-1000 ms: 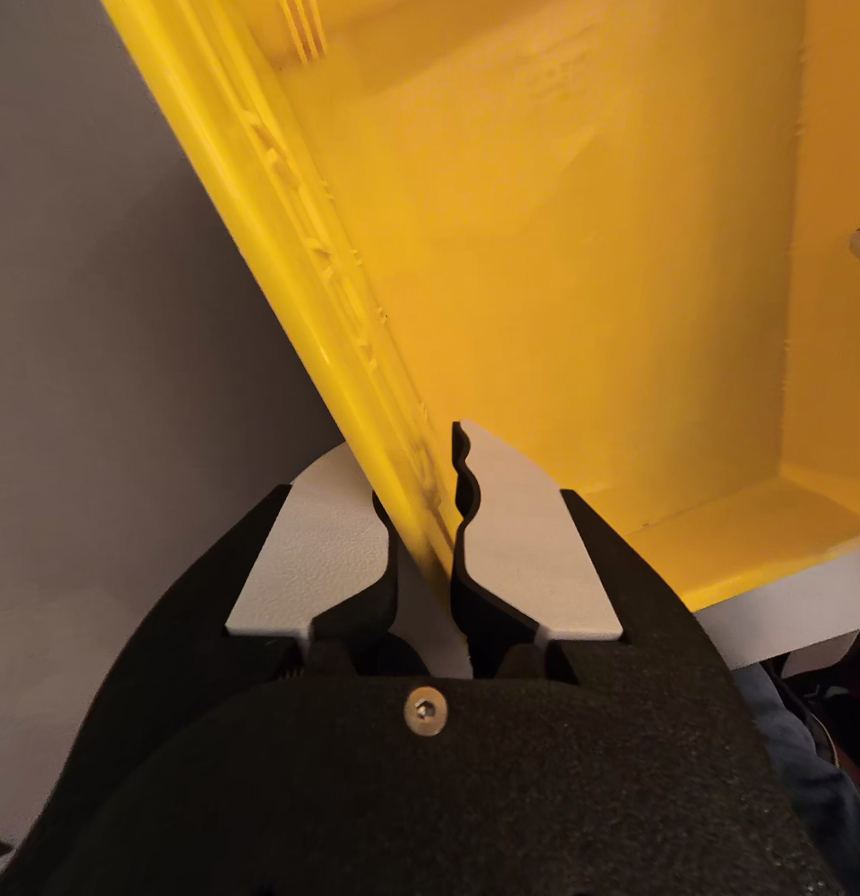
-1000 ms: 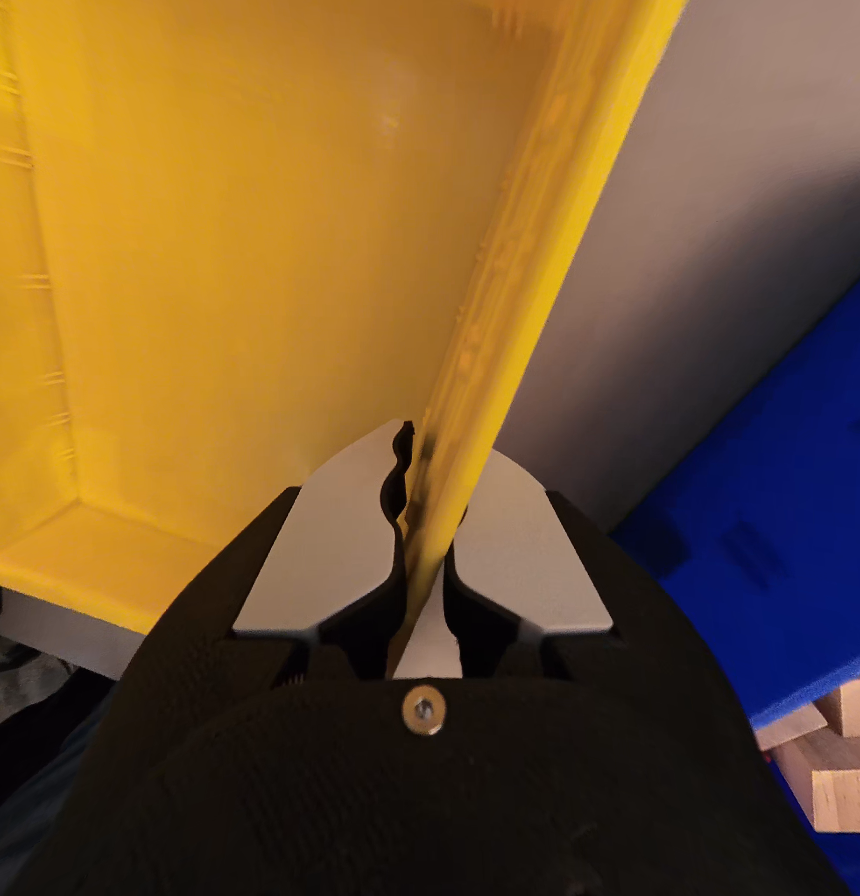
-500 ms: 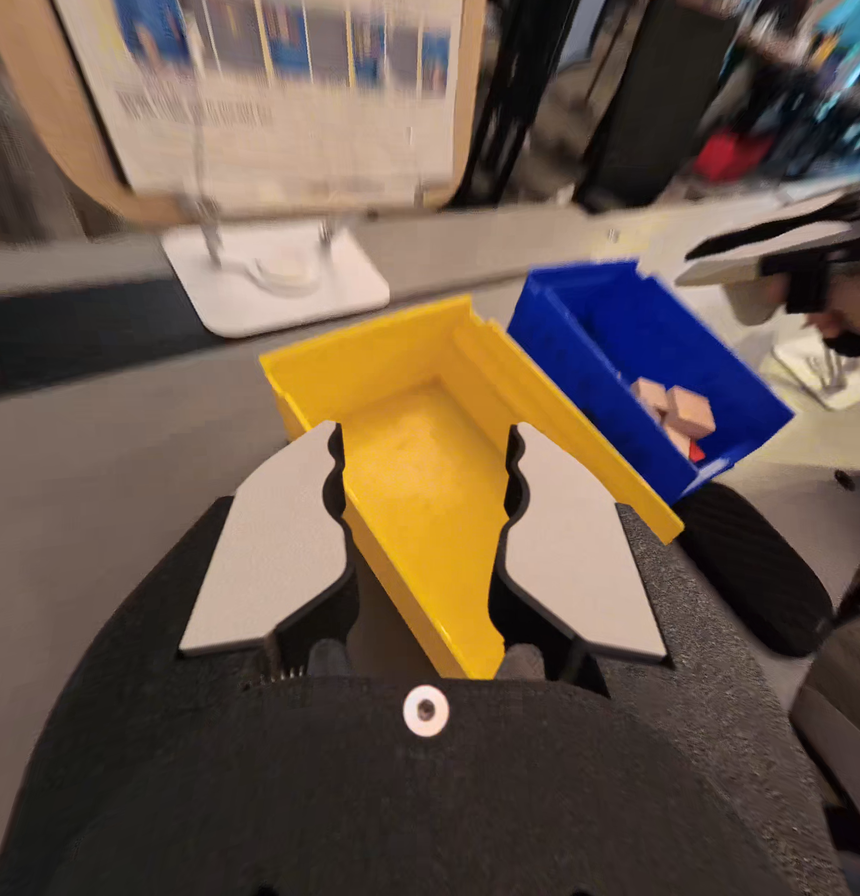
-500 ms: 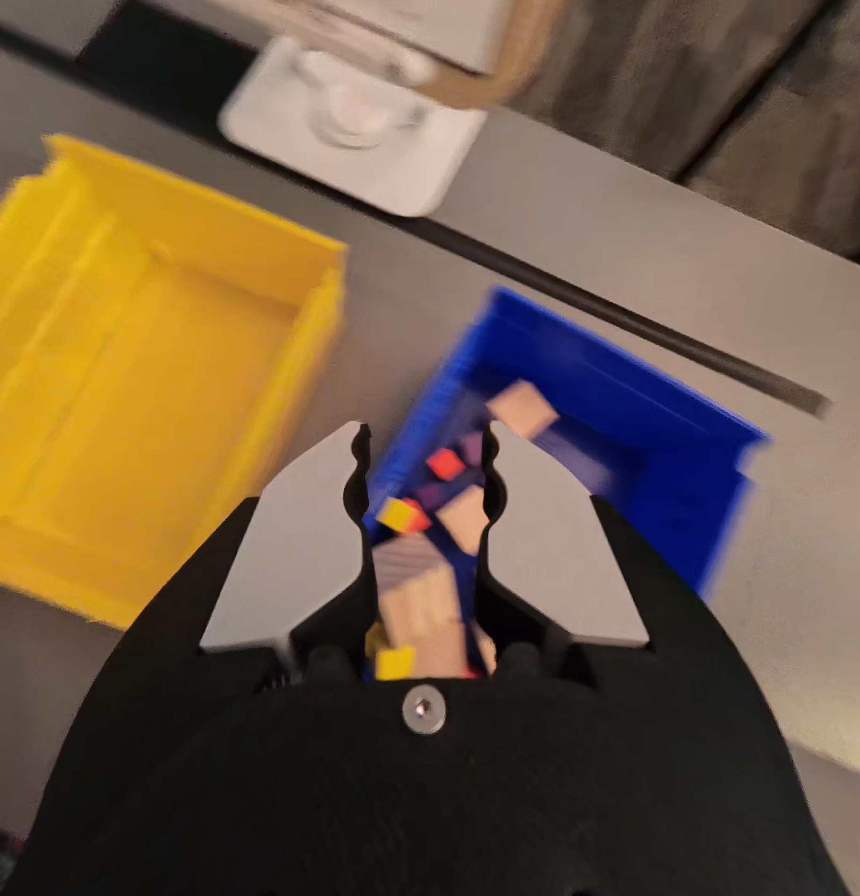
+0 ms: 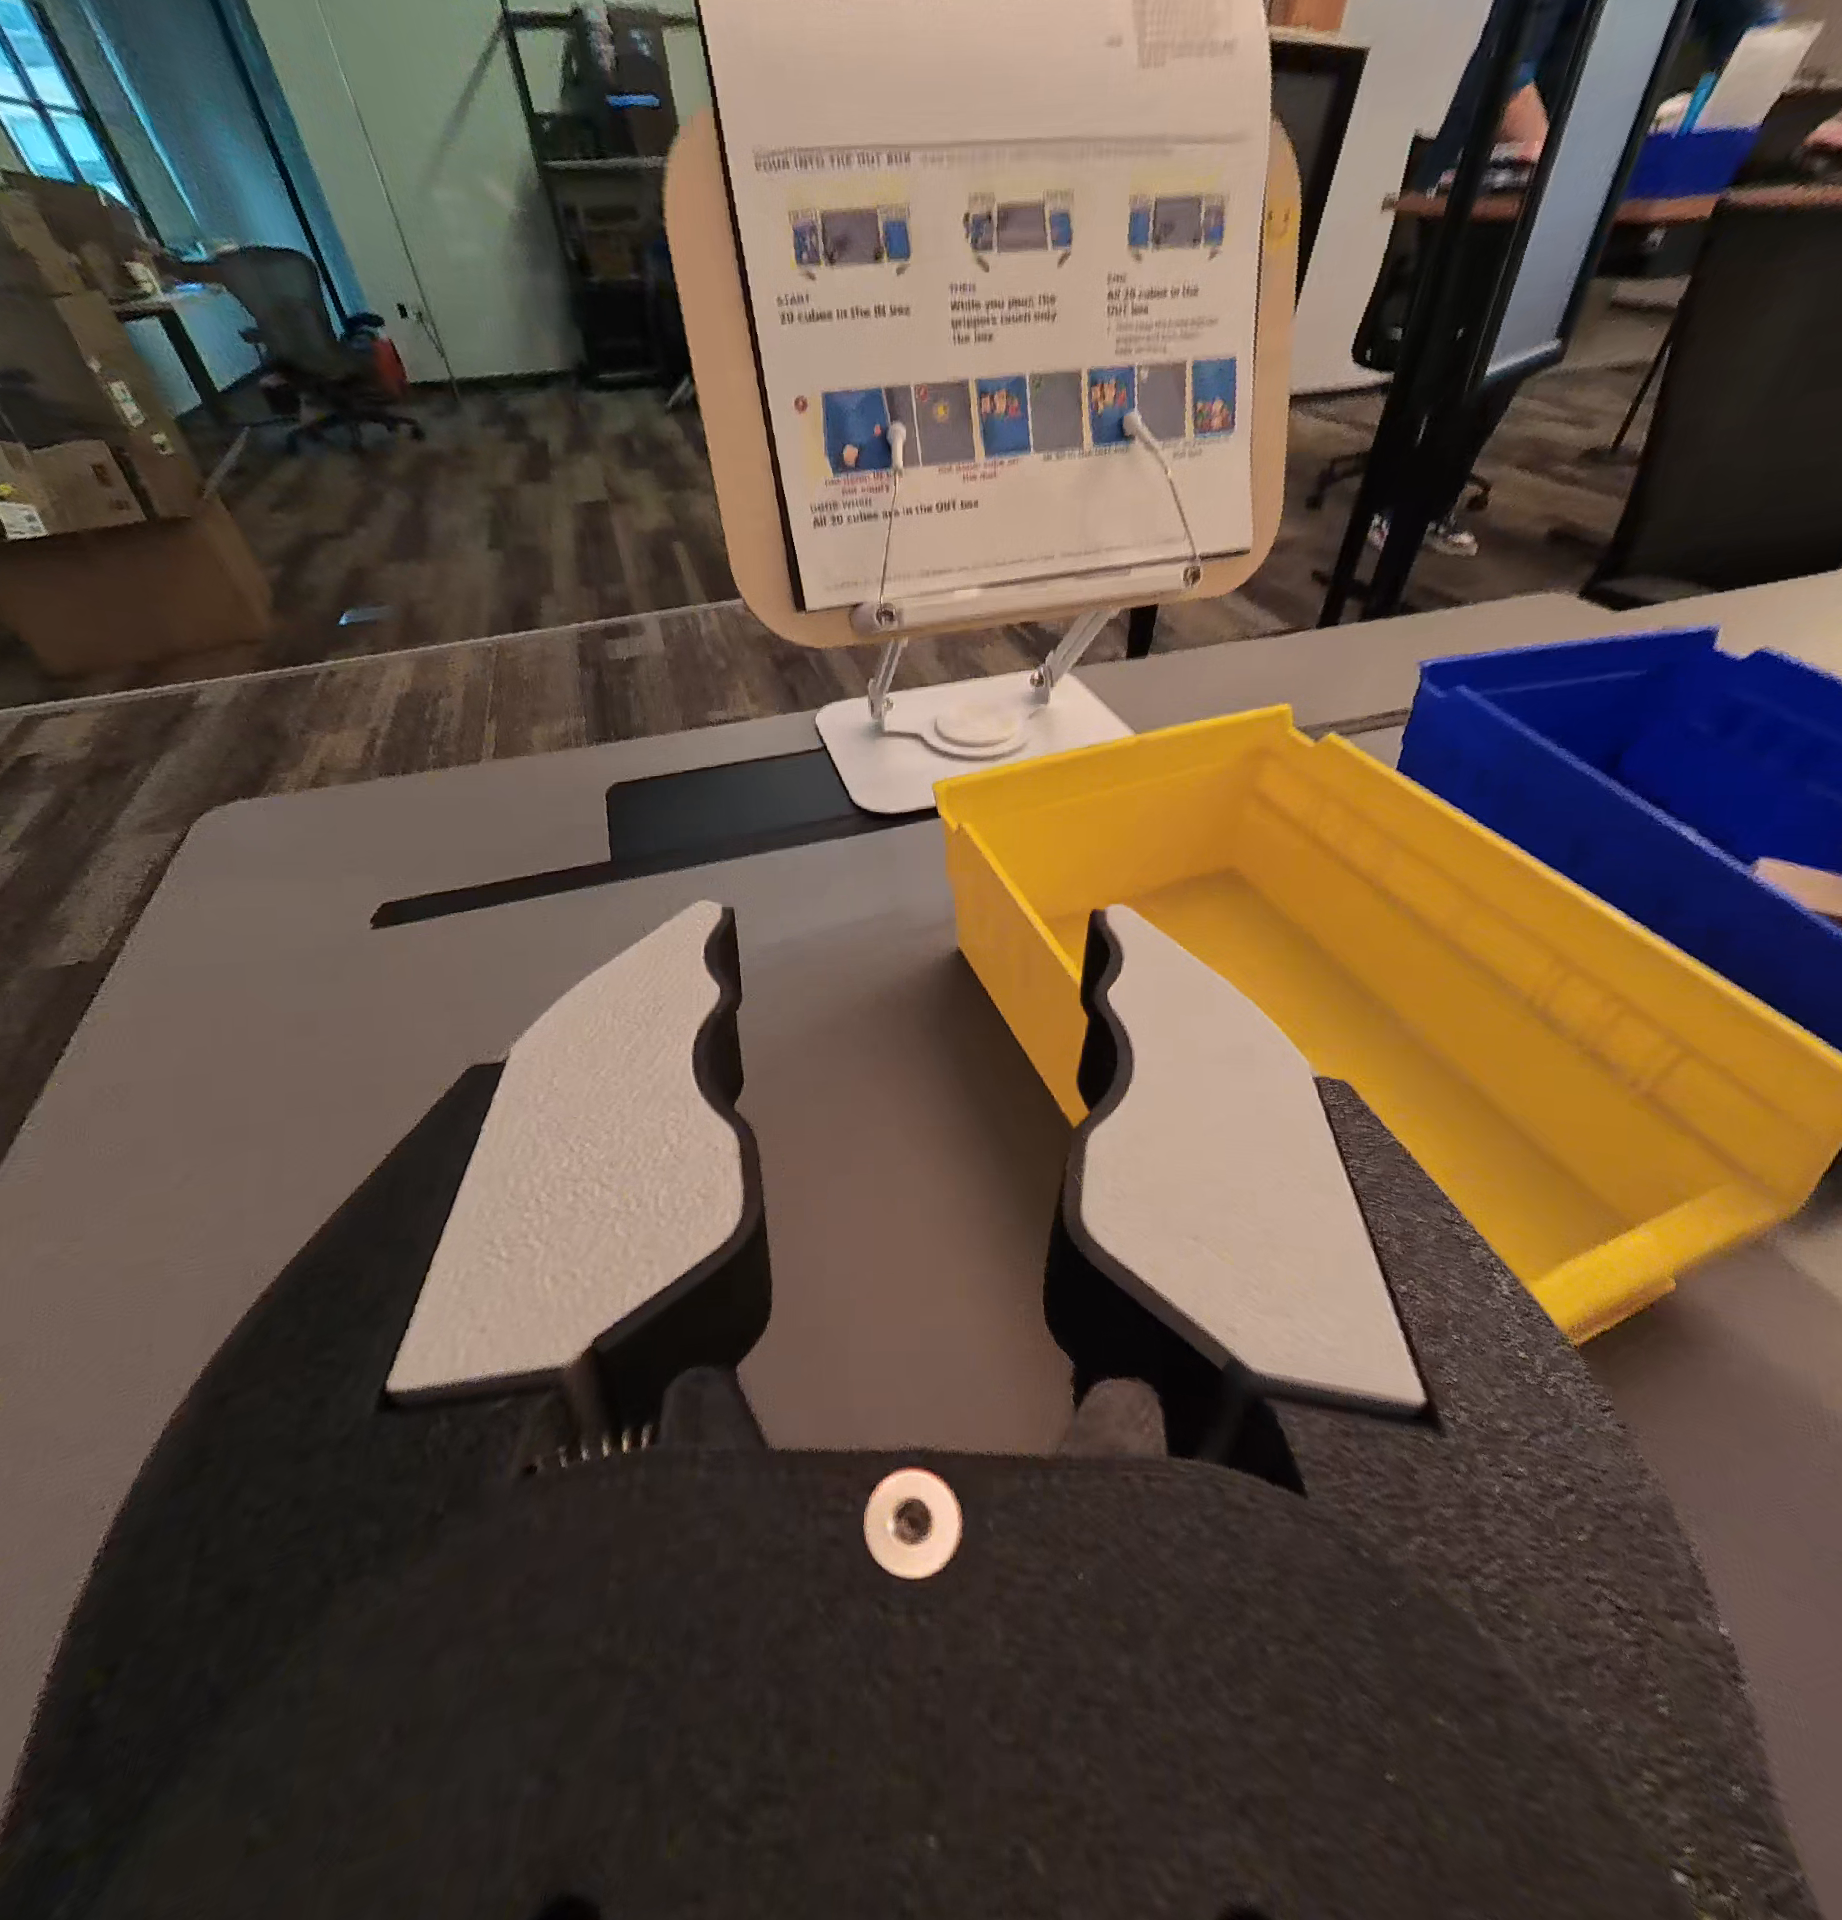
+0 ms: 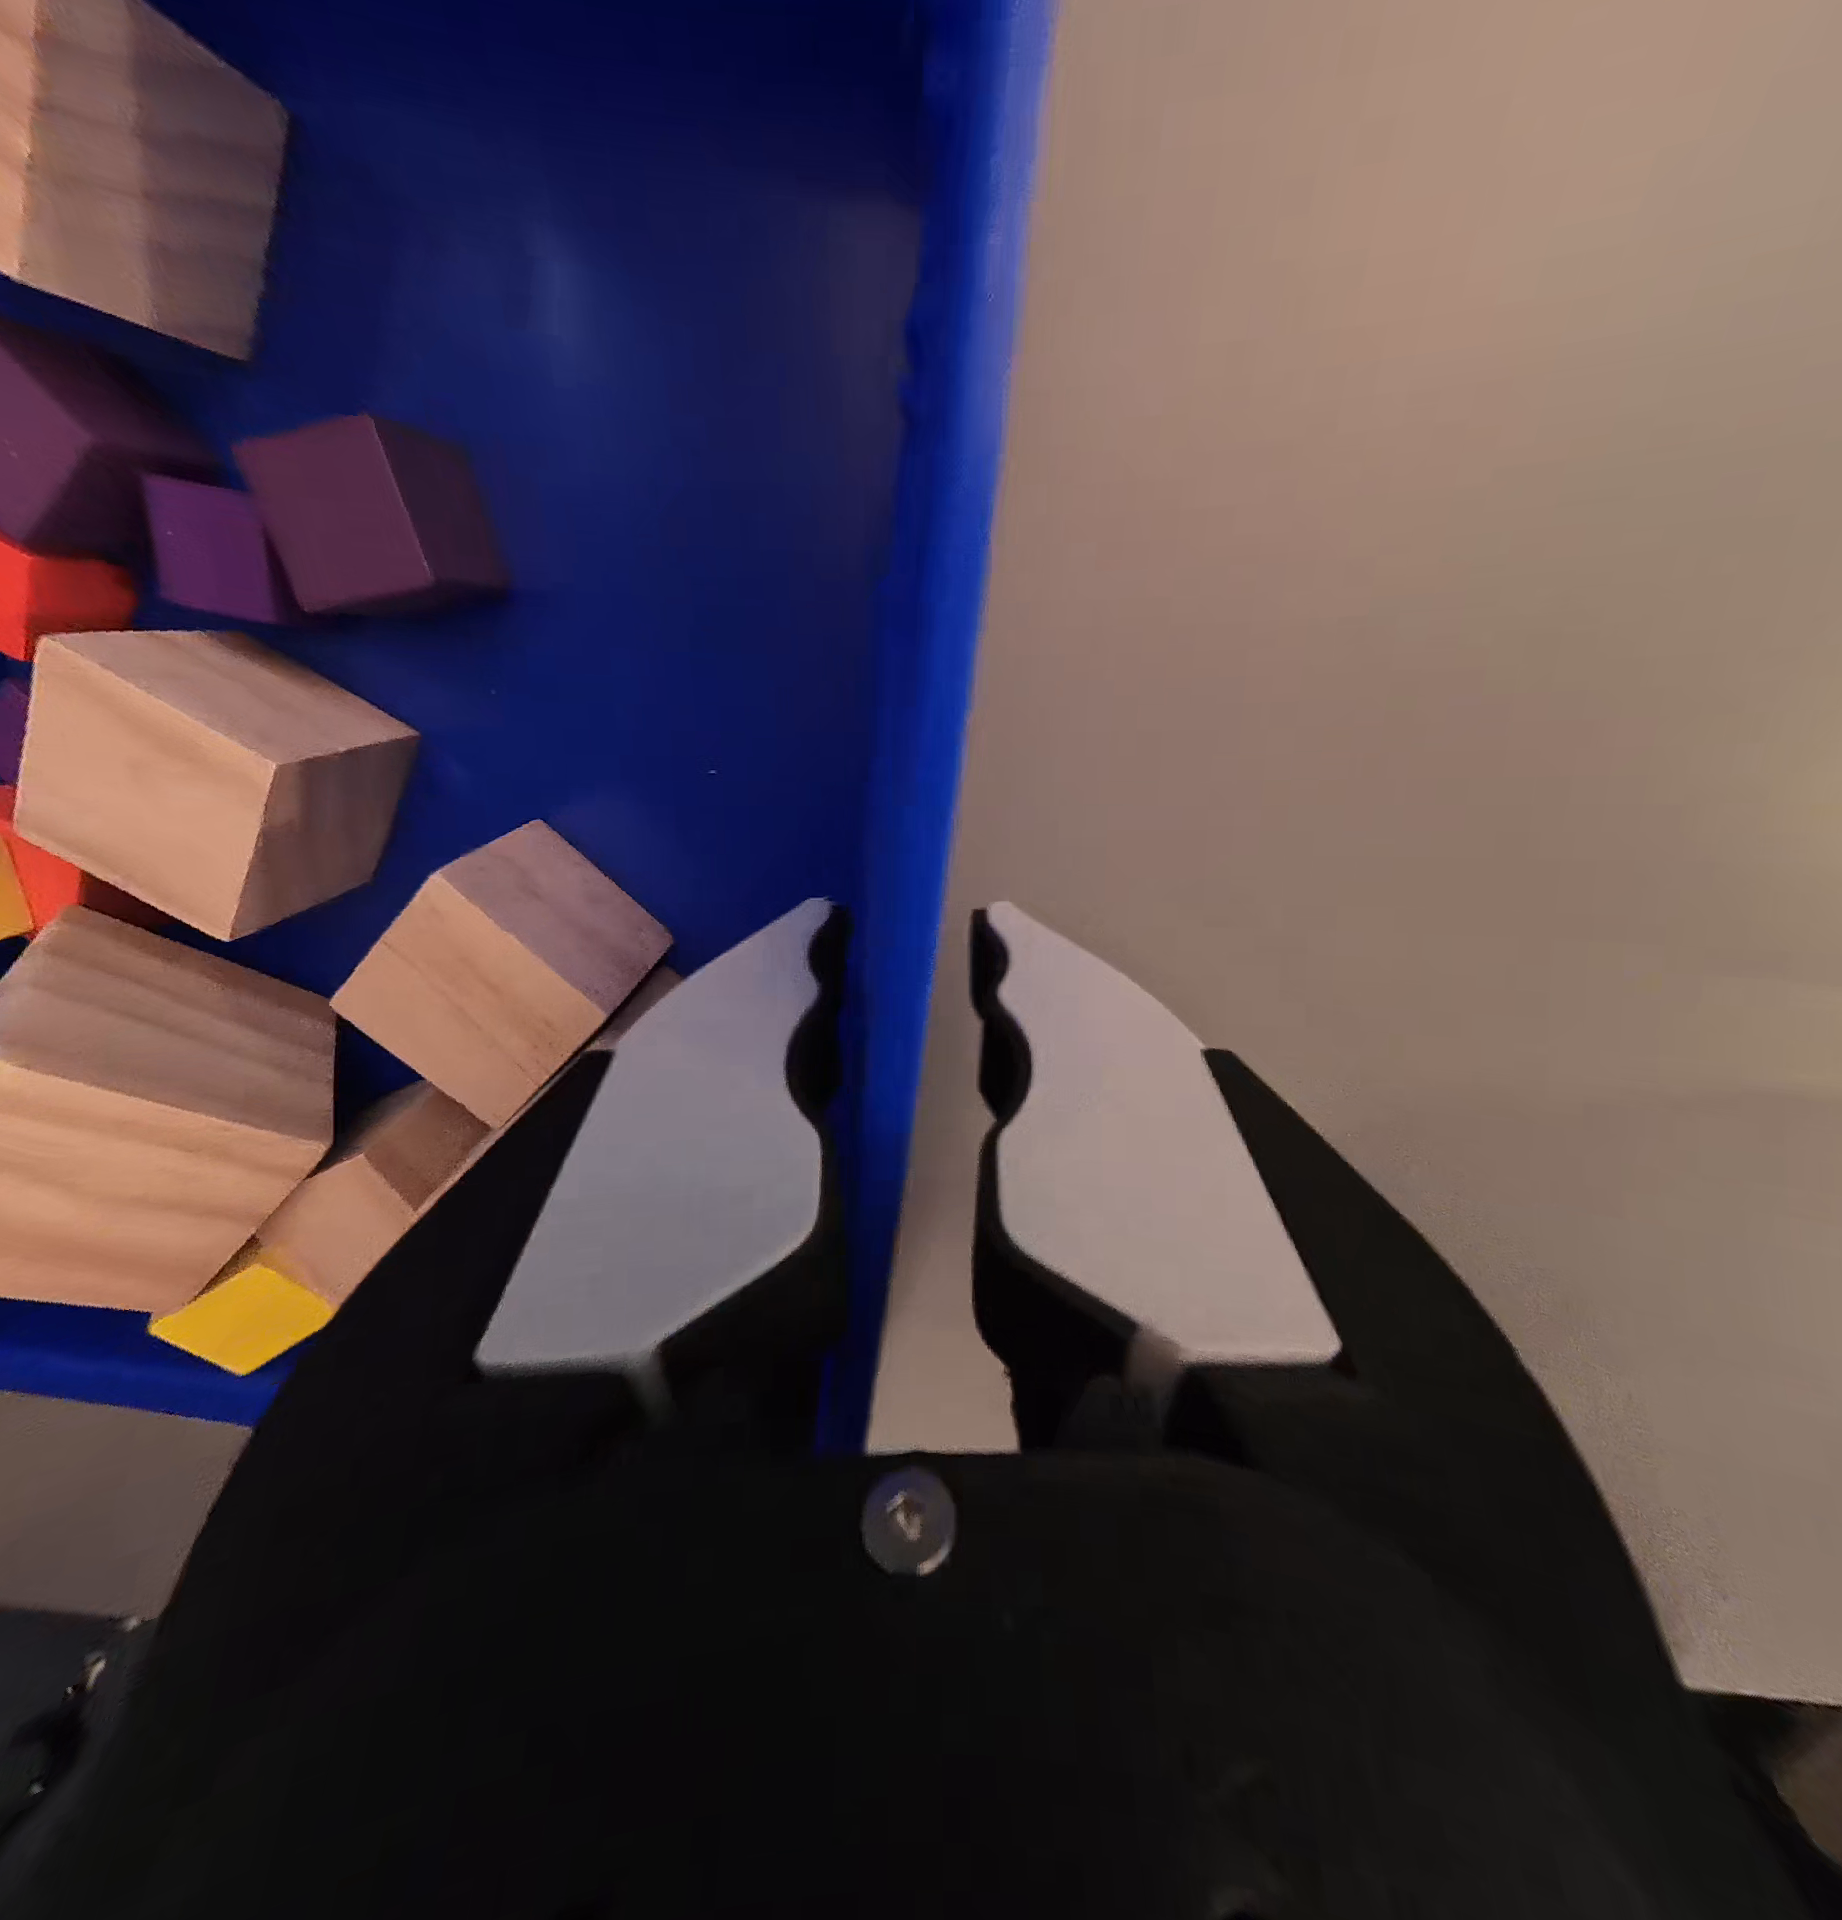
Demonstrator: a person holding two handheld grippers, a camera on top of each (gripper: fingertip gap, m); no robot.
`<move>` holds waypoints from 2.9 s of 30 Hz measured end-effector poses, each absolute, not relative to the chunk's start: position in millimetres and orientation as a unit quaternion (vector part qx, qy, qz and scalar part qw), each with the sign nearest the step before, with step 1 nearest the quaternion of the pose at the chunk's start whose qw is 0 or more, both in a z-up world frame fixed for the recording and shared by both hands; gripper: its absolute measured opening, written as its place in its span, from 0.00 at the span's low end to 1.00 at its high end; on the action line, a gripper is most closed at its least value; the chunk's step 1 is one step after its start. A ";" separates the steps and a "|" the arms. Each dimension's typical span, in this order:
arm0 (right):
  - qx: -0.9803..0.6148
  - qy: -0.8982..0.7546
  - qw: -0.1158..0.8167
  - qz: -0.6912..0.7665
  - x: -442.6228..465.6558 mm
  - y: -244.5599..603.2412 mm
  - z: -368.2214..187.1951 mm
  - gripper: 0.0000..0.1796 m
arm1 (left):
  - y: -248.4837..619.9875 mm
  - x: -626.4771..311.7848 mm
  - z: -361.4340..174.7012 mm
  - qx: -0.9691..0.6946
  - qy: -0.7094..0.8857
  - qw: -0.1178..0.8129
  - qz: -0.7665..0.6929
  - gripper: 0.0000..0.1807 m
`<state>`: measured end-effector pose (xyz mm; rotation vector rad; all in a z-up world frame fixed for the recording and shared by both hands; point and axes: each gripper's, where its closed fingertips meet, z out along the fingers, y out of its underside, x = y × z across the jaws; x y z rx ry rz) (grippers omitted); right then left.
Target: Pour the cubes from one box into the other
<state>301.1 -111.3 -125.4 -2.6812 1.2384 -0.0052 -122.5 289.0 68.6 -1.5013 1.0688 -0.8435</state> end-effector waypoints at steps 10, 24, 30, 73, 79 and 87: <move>-0.897 0.432 0.012 0.091 286.1 -109.0 -139.0 0.04 | 290.6 -129.0 14.9 -0.660 0.496 0.467 -0.318 0.31; -0.916 0.384 -0.005 0.114 288.1 -117.2 -134.9 0.03 | 298.2 -143.4 -6.5 -0.669 0.510 0.426 -0.331 0.29; -0.920 0.382 0.000 0.093 296.2 -128.1 -120.1 0.03 | 293.0 -140.4 -9.1 -0.667 0.512 0.403 -0.362 0.29; -0.985 -0.006 0.006 0.172 -25.4 381.3 -35.4 0.03 | 383.5 -335.2 11.1 -0.748 0.316 0.500 -0.302 0.31; -0.986 0.023 -0.005 0.166 -33.5 397.4 -81.5 0.04 | 394.5 -332.8 4.5 -0.749 0.335 0.512 -0.254 0.33; -0.987 0.074 -0.016 0.140 -34.3 397.7 -130.1 0.03 | 397.9 -294.3 -2.3 -0.742 0.326 0.505 -0.297 0.31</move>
